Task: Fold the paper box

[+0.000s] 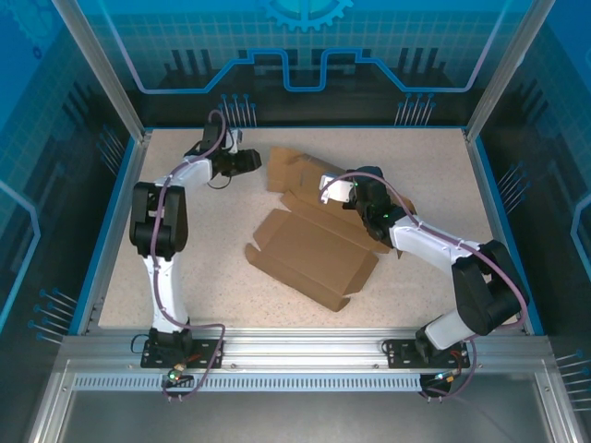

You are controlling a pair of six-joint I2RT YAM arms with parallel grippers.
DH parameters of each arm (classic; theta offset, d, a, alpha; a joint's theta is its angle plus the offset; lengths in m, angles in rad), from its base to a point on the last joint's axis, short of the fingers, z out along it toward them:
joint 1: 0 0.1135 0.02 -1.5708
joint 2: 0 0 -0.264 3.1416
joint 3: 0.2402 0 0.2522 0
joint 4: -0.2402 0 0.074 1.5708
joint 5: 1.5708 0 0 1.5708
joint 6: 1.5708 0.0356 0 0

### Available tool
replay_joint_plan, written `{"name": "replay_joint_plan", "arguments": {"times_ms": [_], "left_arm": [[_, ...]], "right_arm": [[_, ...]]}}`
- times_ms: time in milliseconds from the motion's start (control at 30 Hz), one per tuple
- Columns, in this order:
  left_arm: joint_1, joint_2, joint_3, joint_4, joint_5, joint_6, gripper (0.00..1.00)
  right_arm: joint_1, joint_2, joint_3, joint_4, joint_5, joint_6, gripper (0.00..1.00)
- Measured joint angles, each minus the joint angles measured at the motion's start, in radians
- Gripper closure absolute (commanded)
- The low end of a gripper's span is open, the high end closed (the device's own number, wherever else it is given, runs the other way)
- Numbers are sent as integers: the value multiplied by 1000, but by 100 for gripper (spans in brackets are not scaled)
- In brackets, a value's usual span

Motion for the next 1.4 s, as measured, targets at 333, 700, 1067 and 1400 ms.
{"name": "replay_joint_plan", "arguments": {"times_ms": [333,700,1067,1400], "left_arm": [[-13,10,-38,94,226,11,40],[-19,2,-140,212,381,9,43],[-18,-120,-193,215,257,60,43],[3,-95,-63,150,73,76,43]], "right_arm": [[-3,-2,0,0,1,20,96],[-7,-17,-1,0,0,31,96],[-34,-34,-4,-12,-46,24,96],[-53,-52,-16,-19,-106,-16,97]]}}
